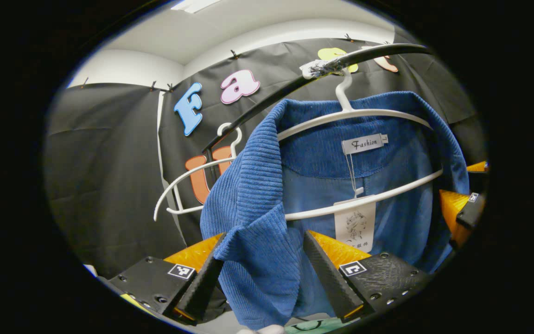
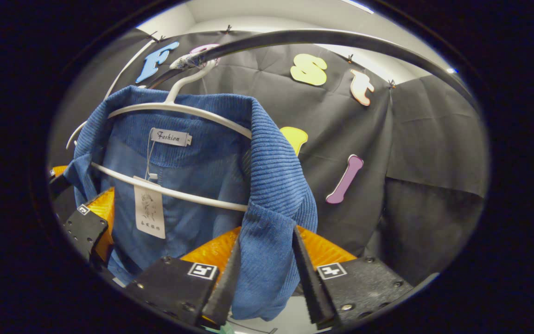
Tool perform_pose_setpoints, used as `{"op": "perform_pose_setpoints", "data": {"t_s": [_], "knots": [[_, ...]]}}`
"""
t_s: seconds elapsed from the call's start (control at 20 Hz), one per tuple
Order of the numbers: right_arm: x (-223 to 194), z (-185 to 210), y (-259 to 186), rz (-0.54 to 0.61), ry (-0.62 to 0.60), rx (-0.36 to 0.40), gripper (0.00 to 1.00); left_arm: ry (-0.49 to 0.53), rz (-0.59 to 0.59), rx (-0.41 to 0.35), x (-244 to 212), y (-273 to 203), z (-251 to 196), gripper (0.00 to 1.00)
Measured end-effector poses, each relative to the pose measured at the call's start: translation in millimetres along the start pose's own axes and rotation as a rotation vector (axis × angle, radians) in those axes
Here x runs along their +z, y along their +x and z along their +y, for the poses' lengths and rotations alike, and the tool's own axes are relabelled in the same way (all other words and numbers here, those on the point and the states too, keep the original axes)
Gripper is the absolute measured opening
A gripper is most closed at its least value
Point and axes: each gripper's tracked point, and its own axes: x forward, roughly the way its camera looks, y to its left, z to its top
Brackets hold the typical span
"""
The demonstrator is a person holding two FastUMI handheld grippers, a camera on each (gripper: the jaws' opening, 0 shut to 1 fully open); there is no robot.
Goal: Grasp the clothes on the hanger with both hands and then place them into the laundry hamper below.
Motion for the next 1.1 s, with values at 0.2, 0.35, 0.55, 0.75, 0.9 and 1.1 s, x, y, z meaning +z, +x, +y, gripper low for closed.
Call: {"op": "perform_pose_setpoints", "data": {"t_s": [0.2, 0.35, 0.55, 0.75, 0.9, 1.1], "knots": [[2.7, -6.1, -4.6, -0.044, 0.022, 0.020, 0.12, -0.039, -0.013, -0.043, 3.4, -6.3, 3.1, 0.84], [3.5, -1.5, -6.2, -0.045, 0.017, 0.063, 0.05, -0.106, 0.019, -0.081, -2.1, -7.5, -0.1, 0.46], [5.4, -4.2, -8.3, -0.044, 0.020, 0.079, 0.04, -0.131, 0.016, -0.056, 0.7, -1.8, 11.1, 0.08], [13.1, -6.8, -9.5, -0.068, 0.030, 0.086, 0.04, -0.099, -0.007, -0.084, 6.3, -9.7, 12.6, 0.00], [30.3, -9.8, -11.5, -0.117, 0.046, 0.103, 0.04, -0.073, -0.040, -0.085, 22.9, -14.3, 22.2, 0.04], [51.9, -21.1, -16.4, -0.215, 0.136, 0.175, 0.04, -0.075, -0.078, -0.100, 43.5, -14.1, 37.6, 0.04]]}}
